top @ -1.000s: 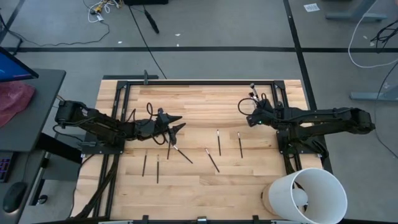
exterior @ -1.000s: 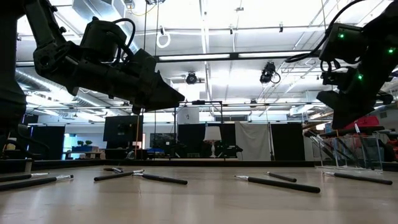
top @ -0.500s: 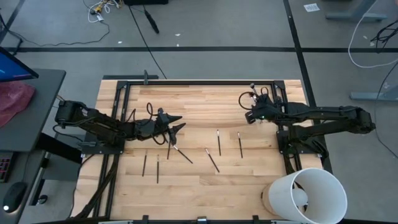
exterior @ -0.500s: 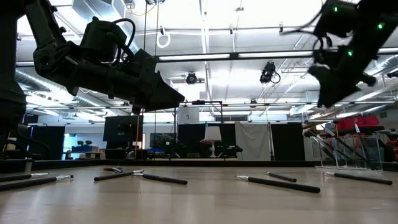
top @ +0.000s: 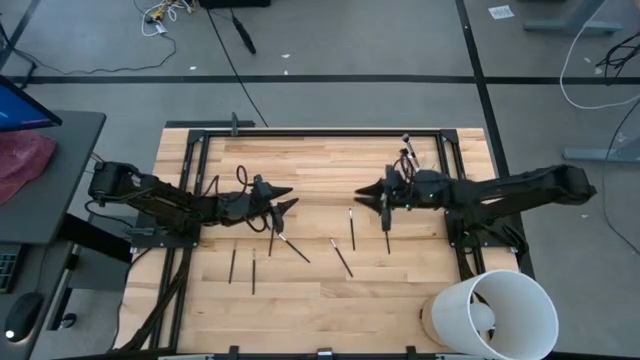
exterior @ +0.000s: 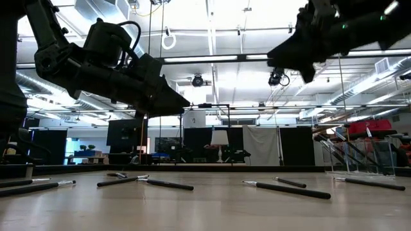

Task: Put items in baskets/containers
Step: Put the highlighter brush into the transparent organizer

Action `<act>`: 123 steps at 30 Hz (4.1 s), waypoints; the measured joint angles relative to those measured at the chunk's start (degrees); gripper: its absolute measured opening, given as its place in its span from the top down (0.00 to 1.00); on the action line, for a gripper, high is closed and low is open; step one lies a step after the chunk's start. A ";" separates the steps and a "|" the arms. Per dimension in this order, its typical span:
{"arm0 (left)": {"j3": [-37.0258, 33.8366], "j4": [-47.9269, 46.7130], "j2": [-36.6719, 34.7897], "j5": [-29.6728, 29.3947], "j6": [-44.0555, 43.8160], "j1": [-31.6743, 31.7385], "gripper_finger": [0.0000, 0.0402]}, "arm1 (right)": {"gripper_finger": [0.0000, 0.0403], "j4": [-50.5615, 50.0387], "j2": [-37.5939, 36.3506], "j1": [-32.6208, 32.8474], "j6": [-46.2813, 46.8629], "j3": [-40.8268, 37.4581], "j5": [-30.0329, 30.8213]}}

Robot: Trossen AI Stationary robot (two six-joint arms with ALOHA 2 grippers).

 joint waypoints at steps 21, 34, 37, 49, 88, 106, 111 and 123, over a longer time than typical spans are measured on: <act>12.52 -60.26 -7.66 11.82 -40.44 -5.21 0.66 | 0.76 35.28 40.50 2.38 0.61 3.15 -1.48; 30.00 -96.73 -2.66 -8.63 -71.93 -24.48 0.92 | 0.76 34.92 41.20 3.27 -1.66 3.91 -10.61; 28.89 -96.88 1.17 -9.00 -79.02 -25.22 0.97 | 0.76 33.83 41.20 3.27 -2.76 3.91 -13.54; 27.30 -98.44 9.13 -7.20 -86.82 -16.89 0.68 | 0.76 28.35 41.20 3.27 -7.87 3.89 -16.96; 27.10 -91.84 20.25 -14.46 -87.58 -14.78 0.96 | 0.76 8.70 32.86 2.40 -13.69 3.82 -16.81; 27.26 -72.90 15.74 -36.25 -57.01 -17.35 0.96 | 0.76 20.26 34.79 -1.94 -18.38 3.80 -14.75; 27.28 -67.46 15.72 -36.27 -44.55 -14.68 0.96 | 0.73 22.68 35.78 -8.31 -13.46 3.82 -14.80; 27.28 -35.86 15.72 -11.90 -1.45 -0.44 0.96 | 0.57 12.65 35.52 -14.74 -5.06 3.85 -18.03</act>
